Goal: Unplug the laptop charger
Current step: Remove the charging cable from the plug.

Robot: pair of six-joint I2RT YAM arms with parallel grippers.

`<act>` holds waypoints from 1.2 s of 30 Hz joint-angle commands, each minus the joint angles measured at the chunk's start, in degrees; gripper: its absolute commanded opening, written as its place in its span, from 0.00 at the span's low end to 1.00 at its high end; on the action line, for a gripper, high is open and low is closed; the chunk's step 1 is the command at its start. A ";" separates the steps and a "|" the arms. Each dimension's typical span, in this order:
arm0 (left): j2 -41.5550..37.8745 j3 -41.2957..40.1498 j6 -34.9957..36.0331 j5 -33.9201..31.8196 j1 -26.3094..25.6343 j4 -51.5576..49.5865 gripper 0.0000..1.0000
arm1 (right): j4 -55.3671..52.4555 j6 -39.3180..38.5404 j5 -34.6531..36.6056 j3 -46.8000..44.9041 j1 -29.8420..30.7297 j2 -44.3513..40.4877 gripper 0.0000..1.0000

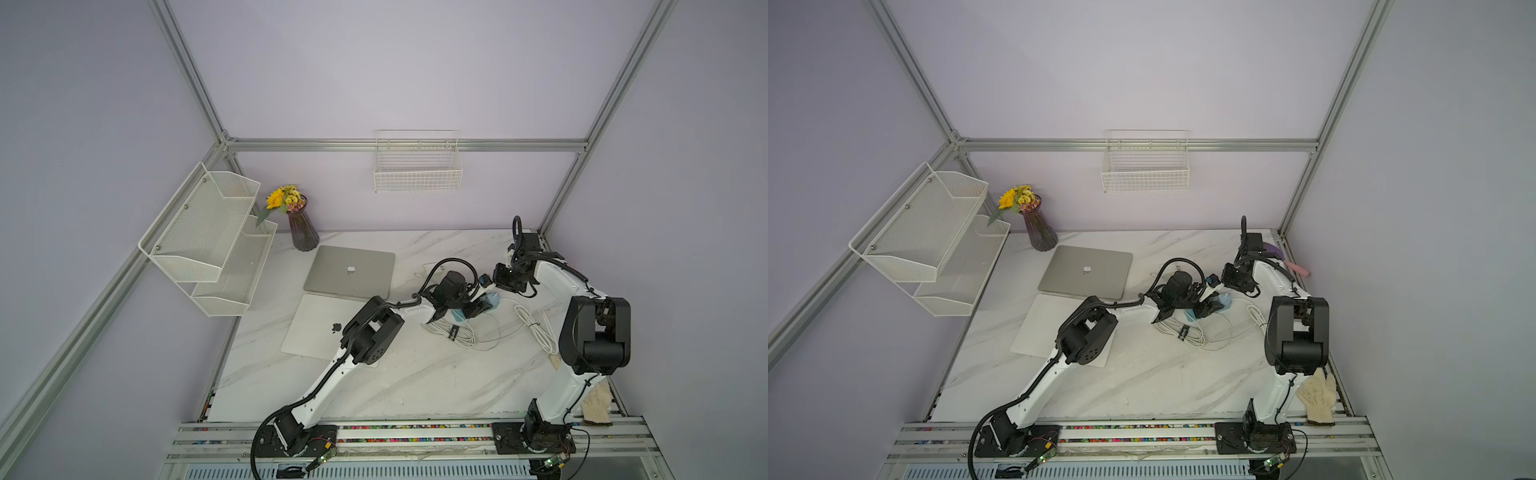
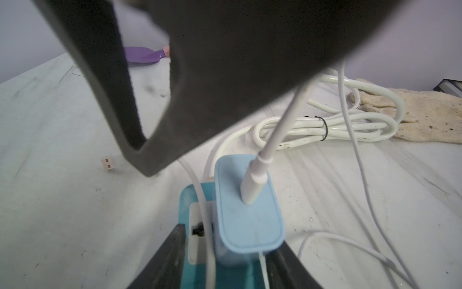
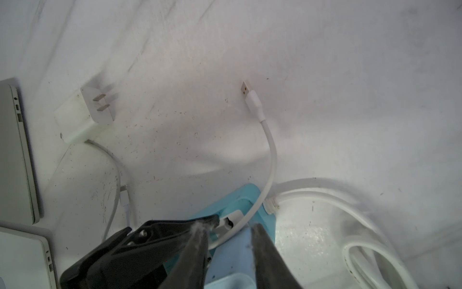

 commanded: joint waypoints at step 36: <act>0.50 -2.03 -5.33 -2.49 -1.65 2.34 0.00 | -7.22 -1.80 -5.62 -2.43 5.03 -2.52 0.31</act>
